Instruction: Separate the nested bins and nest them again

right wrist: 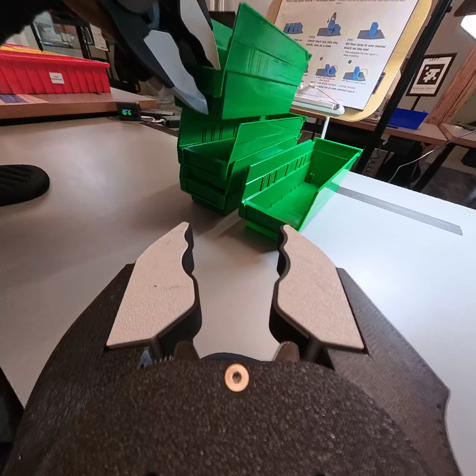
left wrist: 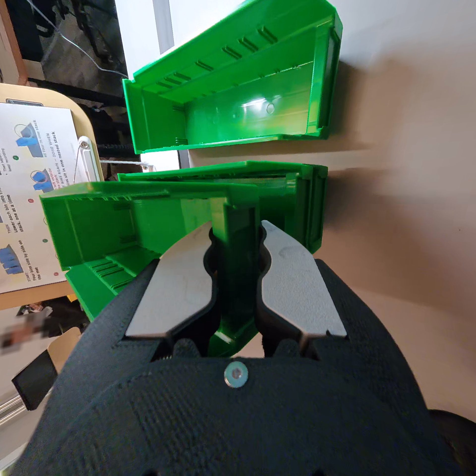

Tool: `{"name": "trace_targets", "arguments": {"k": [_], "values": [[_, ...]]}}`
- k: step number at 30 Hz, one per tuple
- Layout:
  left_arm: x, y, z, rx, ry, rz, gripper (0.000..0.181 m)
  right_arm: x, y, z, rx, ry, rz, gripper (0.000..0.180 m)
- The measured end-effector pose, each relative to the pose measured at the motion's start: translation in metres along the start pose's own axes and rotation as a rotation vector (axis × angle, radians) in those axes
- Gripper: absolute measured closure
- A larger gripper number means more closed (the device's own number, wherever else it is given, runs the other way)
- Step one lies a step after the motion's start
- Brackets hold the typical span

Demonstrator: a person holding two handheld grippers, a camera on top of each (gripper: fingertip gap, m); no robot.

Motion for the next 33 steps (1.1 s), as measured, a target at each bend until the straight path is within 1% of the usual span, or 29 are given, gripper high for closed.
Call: {"name": "trace_targets", "arguments": {"k": [5, 8, 15, 19, 20, 23, 27, 29, 33], "values": [[-0.003, 0.008, -0.006, 0.013, 0.033, 0.011, 0.152, 0.002, -0.002, 0.002, 0.002, -0.003, -0.005, 0.117], [-0.002, 0.021, -0.009, 0.003, 0.050, 0.060, 0.151, 0.003, -0.003, 0.003, 0.004, -0.004, -0.011, 0.117], [0.028, 0.026, 0.000, -0.001, 0.041, 0.031, 0.151, 0.001, -0.004, 0.003, 0.001, 0.002, -0.015, 0.118], [0.038, 0.028, 0.008, 0.009, 0.041, -0.001, 0.148, 0.002, -0.005, 0.004, 0.005, 0.001, -0.023, 0.118], [0.036, 0.029, 0.008, -0.004, 0.059, 0.006, 0.143, 0.003, -0.006, 0.004, 0.003, 0.000, -0.026, 0.118], [0.022, 0.028, 0.005, -0.097, 0.156, 0.027, 0.130, 0.004, -0.007, 0.006, -0.006, -0.011, -0.033, 0.118], [-0.014, 0.029, 0.004, -0.250, 0.374, 0.052, 0.128, 0.009, -0.011, 0.011, -0.054, -0.068, -0.062, 0.118], [-0.033, 0.032, 0.011, -0.360, 0.500, 0.082, 0.129, 0.014, -0.012, 0.014, -0.127, -0.124, -0.089, 0.119], [-0.060, 0.050, 0.040, -0.642, 0.717, 0.223, 0.129, 0.036, -0.011, 0.019, -0.342, -0.243, -0.174, 0.124]]}}
Point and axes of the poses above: each gripper's, where its closed fingertips meet, x out along the fingers, z out of its underside, y = z × x across the jaws, the point moved 4 cm from there along -x, back along the fingers, and after that the axes turned 9 degrees about -x, right-handed, at the moved point
